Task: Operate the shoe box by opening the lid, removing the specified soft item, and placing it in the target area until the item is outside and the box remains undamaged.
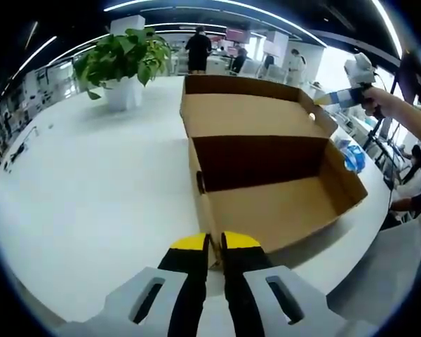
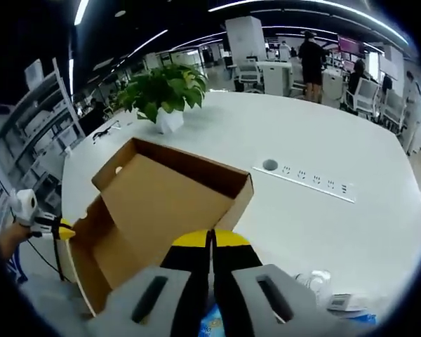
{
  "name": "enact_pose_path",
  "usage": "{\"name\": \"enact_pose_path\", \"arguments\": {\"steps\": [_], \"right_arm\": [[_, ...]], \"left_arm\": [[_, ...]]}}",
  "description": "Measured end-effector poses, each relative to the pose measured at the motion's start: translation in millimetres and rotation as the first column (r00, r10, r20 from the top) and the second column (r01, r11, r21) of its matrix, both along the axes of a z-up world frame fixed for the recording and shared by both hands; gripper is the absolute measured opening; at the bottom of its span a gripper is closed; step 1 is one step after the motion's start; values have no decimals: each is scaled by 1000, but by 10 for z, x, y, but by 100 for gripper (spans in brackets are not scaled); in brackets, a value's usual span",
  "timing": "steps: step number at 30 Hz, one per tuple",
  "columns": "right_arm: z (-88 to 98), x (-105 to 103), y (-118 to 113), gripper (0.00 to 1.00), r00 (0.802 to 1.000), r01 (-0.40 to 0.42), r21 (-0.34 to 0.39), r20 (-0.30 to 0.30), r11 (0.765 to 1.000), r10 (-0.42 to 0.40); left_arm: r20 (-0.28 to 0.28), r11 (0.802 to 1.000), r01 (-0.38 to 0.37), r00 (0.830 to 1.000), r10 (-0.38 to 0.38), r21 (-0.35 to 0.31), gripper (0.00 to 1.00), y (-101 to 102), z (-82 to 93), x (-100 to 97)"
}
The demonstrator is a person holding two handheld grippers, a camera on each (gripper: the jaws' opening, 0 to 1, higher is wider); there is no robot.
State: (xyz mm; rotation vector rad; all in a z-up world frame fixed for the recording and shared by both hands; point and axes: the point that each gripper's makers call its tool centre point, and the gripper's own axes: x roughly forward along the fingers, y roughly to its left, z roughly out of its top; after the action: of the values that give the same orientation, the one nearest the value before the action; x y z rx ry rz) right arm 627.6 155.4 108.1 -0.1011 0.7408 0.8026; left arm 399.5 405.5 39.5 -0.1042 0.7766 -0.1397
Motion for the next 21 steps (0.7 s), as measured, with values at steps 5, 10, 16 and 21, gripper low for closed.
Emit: {"name": "enact_pose_path", "arguments": {"steps": [5,10,16,21], "right_arm": [[65,-40,-27,0,1000,-7,24,13,1000,7],[138,-76,-21,0,1000,-14,41,27,999,13],[218,-166,-26,0,999,-18,64,52,998,15],[266,-240,-39,0,998,-24,83,67,996,19]], "left_arm": [[2,1000,-10,1000,10,-5,3,-7,-1,-1],[0,1000,-4,1000,4,0,4,-18,1,-3],[6,1000,-13,1000,13,-5,3,-19,2,-1],[5,1000,-10,1000,10,-3,3,-12,1,2]]}}
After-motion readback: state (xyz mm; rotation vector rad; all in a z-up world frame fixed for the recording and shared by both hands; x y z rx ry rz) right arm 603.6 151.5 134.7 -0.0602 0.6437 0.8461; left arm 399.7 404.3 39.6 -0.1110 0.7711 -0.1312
